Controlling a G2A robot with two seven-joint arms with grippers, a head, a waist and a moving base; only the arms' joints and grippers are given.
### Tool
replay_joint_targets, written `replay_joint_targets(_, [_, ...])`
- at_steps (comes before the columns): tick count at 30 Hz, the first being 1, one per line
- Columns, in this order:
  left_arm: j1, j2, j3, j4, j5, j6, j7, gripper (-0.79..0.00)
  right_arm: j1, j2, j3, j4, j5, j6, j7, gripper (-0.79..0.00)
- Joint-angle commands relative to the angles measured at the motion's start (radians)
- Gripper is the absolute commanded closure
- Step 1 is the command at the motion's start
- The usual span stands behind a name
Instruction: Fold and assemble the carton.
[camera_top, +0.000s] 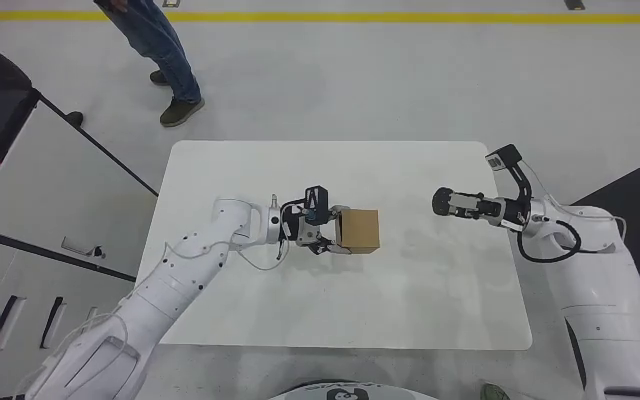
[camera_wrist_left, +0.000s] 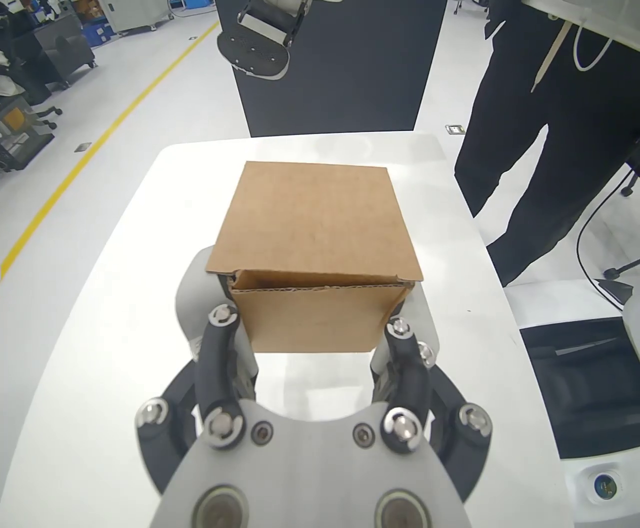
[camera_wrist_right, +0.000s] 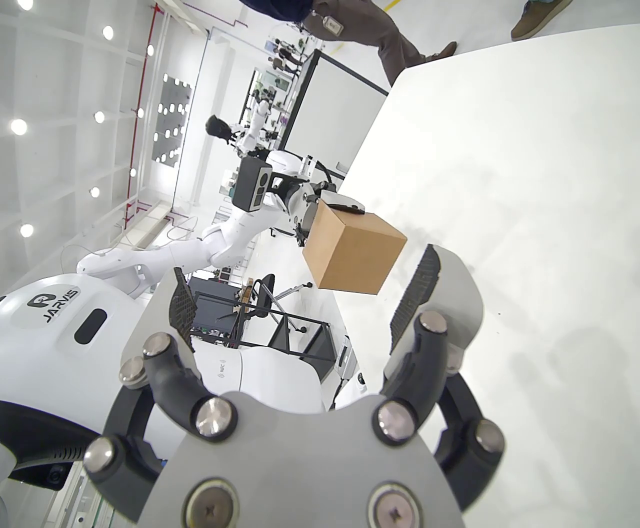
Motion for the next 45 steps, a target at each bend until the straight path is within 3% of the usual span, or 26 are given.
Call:
replay_joint_targets(1, [0.007,-0.001,0.001,0.044,-0.006,0.004,0.022,0.000,0.000,0.000,0.000,0.000,0.000,0.000,0.000,-0.785])
replay_joint_targets(17, [-0.092,-0.079,0.148,0.339,0.079,0.064,0.137,0.000,0.000,0.000,0.000,0.000,0.000,0.000,0.000,-0.785])
replay_joint_targets(31, [-0.146,-0.137,0.221,0.507,0.108,0.073,0.231,0.000,0.000,0.000,0.000,0.000,0.000,0.000,0.000,-0.785])
replay_joint_targets(32, [-0.148,-0.140,0.224,0.516,0.107,0.073,0.236,-0.018,0.000,0.000,0.000,0.000,0.000,0.000,0.000,-0.785])
replay_joint_targets(33, [-0.150,-0.143,0.226,0.526,0.107,0.073,0.238,-0.114,0.000,0.000,0.000,0.000,0.000,0.000,0.000,-0.785])
replay_joint_targets(43, [-0.172,-0.166,0.241,0.600,0.106,0.065,0.249,-0.385,0.000,0.000,0.000,0.000,0.000,0.000,0.000,-0.785])
replay_joint_targets(44, [-0.174,-0.167,0.241,0.604,0.108,0.064,0.250,-0.606,0.000,0.000,0.000,0.000,0.000,0.000,0.000,-0.785])
replay_joint_targets(45, [-0.175,-0.168,0.241,0.608,0.108,0.061,0.253,-0.779,0.000,0.000,0.000,0.000,0.000,0.000,0.000,-0.785])
